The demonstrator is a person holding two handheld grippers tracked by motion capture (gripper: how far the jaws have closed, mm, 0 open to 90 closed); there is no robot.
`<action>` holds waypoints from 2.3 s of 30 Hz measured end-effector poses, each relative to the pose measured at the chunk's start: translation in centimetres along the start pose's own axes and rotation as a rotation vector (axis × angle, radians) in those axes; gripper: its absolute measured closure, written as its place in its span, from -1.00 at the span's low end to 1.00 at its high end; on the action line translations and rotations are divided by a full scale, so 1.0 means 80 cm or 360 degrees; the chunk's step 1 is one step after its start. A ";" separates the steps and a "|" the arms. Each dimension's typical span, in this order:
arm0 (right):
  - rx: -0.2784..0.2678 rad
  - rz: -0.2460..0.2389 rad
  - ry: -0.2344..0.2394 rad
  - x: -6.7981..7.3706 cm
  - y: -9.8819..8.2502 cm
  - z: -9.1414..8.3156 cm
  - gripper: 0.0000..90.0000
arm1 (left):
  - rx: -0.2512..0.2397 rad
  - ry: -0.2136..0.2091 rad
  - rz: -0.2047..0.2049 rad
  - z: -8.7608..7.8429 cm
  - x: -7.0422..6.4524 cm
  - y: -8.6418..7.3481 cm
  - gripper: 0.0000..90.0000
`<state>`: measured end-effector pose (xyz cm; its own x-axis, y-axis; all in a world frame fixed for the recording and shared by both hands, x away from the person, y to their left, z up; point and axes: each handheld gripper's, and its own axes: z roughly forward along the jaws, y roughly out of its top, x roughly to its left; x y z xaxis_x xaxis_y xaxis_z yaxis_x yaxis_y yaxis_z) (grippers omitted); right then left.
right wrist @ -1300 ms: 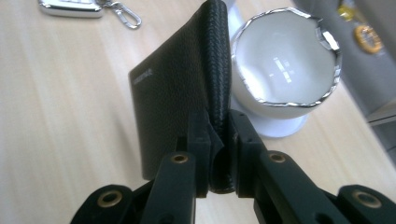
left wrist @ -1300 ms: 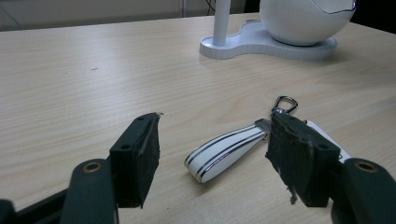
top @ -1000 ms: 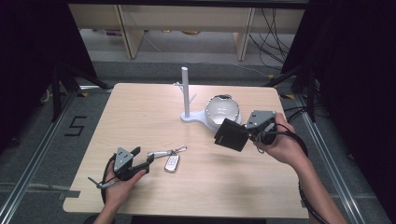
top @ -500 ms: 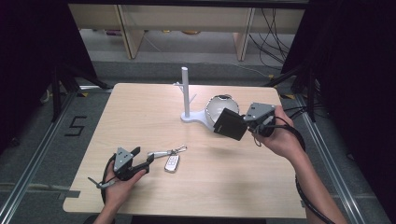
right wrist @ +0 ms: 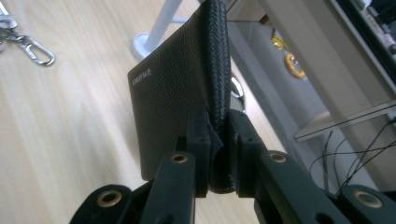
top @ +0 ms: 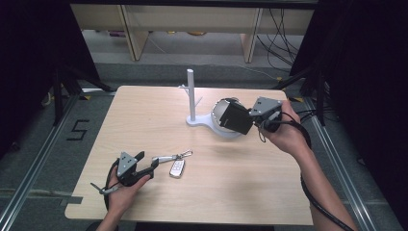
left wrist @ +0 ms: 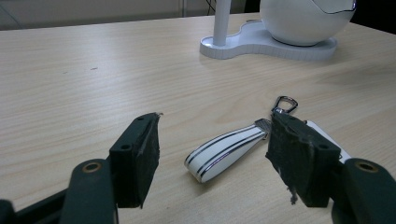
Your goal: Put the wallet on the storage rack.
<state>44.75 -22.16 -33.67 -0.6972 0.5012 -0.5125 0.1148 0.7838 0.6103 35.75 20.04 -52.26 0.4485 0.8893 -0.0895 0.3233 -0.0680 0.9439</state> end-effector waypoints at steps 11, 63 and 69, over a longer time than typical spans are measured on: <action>-0.0034 0.0015 -0.0058 -0.015 0.013 0.016 0.81 | 0.0005 0.0006 -0.0004 -0.001 0.000 0.000 -0.26; 0.0149 0.0083 0.0025 -0.028 0.005 0.099 0.77 | 0.0004 0.0001 0.0010 0.000 0.000 0.000 -0.26; 0.0170 0.0095 0.0063 -0.025 0.002 0.115 0.76 | 0.0004 0.0005 0.0005 -0.001 0.000 0.000 -0.26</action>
<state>52.63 -19.68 -38.12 -0.7139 0.5352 -0.4516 0.2305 0.7886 0.5701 35.68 20.03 -52.23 0.4471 0.8904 -0.0856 0.3240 -0.0720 0.9433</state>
